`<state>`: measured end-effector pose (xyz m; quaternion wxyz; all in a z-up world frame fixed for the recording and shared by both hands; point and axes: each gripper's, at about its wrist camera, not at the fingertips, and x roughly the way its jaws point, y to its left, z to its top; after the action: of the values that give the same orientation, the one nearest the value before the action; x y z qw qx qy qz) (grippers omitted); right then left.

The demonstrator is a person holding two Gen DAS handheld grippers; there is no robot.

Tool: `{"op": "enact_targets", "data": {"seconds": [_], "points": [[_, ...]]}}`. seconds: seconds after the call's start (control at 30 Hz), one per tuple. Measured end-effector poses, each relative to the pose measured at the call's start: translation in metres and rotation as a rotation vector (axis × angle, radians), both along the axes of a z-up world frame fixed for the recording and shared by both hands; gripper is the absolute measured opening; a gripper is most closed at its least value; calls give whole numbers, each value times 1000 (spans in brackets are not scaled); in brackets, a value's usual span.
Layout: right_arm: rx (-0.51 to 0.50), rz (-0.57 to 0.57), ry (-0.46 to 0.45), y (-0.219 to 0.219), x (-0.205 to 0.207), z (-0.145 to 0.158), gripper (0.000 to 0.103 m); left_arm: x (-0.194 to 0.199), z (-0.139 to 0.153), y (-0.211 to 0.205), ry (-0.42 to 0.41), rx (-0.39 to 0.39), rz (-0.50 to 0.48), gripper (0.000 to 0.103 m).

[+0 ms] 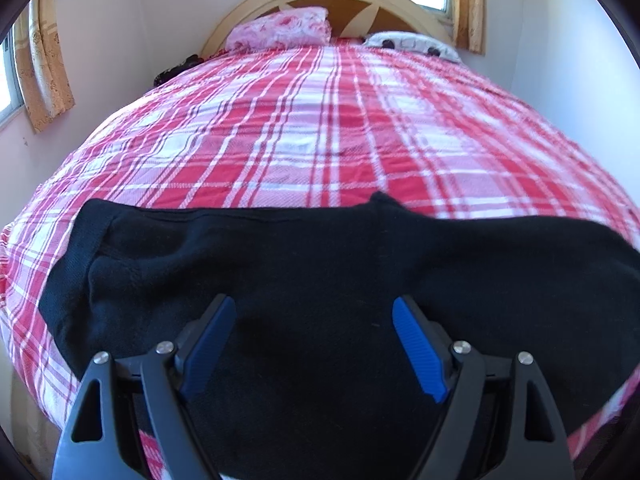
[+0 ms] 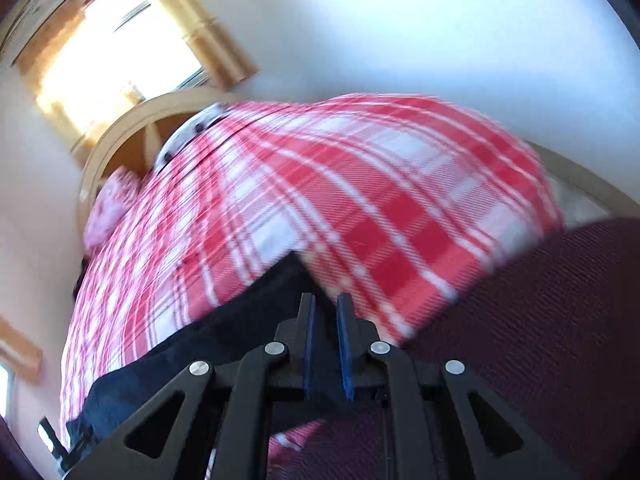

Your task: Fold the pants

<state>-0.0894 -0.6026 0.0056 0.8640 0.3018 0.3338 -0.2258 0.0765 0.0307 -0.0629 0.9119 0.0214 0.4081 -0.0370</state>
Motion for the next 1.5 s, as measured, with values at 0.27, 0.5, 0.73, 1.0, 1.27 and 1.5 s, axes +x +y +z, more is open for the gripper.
{"op": "enact_targets", "data": {"seconds": [0.27,0.5,0.73,1.0,1.27,1.5], "points": [[16,93,52,1,40,-30,12,-7,-2,-22,-12,26,-58,84],[-1,165,-27,3,43,-31,7,-3,-5,-21,5,3,-33,85],[-61,147,-84,3,39,-4,6,0,-7,-20,20,-2,-21,87],[-5,161,6,-3,43,-32,7,1,-8,-21,20,5,-14,88],[34,146,-99,-7,28,-29,63,3,-9,-20,25,3,-8,89],[-135,227,42,19,54,-32,5,3,-9,-20,26,5,-4,89]]}}
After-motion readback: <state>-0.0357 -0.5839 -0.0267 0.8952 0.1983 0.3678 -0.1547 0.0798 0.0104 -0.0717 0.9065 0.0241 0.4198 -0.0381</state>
